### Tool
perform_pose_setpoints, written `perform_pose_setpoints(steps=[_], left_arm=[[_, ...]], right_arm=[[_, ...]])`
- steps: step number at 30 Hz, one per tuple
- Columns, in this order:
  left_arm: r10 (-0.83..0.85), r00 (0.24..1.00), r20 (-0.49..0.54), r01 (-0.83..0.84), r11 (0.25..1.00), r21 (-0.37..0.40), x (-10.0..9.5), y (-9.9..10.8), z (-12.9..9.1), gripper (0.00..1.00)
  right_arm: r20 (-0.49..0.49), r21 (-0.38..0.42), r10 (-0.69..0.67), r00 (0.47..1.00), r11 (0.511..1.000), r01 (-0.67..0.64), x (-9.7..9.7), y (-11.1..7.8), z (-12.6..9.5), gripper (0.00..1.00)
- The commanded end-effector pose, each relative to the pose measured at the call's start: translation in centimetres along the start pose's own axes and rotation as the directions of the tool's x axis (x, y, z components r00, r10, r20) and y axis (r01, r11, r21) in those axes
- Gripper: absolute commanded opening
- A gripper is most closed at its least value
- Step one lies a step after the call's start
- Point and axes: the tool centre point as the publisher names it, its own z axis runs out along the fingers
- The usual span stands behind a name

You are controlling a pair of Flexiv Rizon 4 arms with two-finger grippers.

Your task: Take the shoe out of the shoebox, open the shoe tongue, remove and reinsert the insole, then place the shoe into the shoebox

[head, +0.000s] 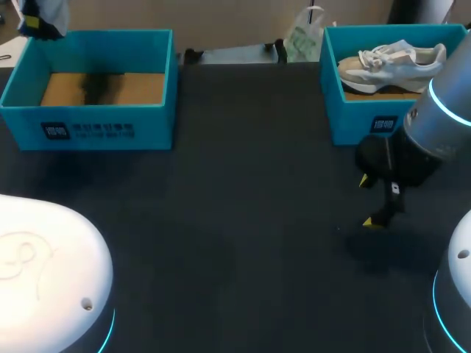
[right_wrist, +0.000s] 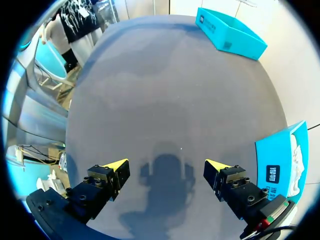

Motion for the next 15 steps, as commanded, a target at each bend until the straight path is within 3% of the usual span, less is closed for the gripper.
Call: perform_pose_setpoints(steps=[1,8,15], left_arm=[[0.041,0.999,0.004,-0.041,0.998,0.04,-1.3,1.2,2.1,0.0],[0.094,0.996,-0.007,-0.094,0.995,0.046,-2.9,1.4,4.7,0.0],[0.107,0.994,-0.004,-0.106,0.989,0.1,-2.8,1.9,6.4,0.0]], right_arm=[[0.002,0.001,0.0,1.0,1.0,0.0,0.1,0.0,0.1,1.0],[0.002,0.001,0.0,1.0,1.0,0.0,0.1,0.0,0.1,1.0],[0.002,0.001,0.0,1.0,1.0,0.0,0.1,0.0,0.1,1.0]])
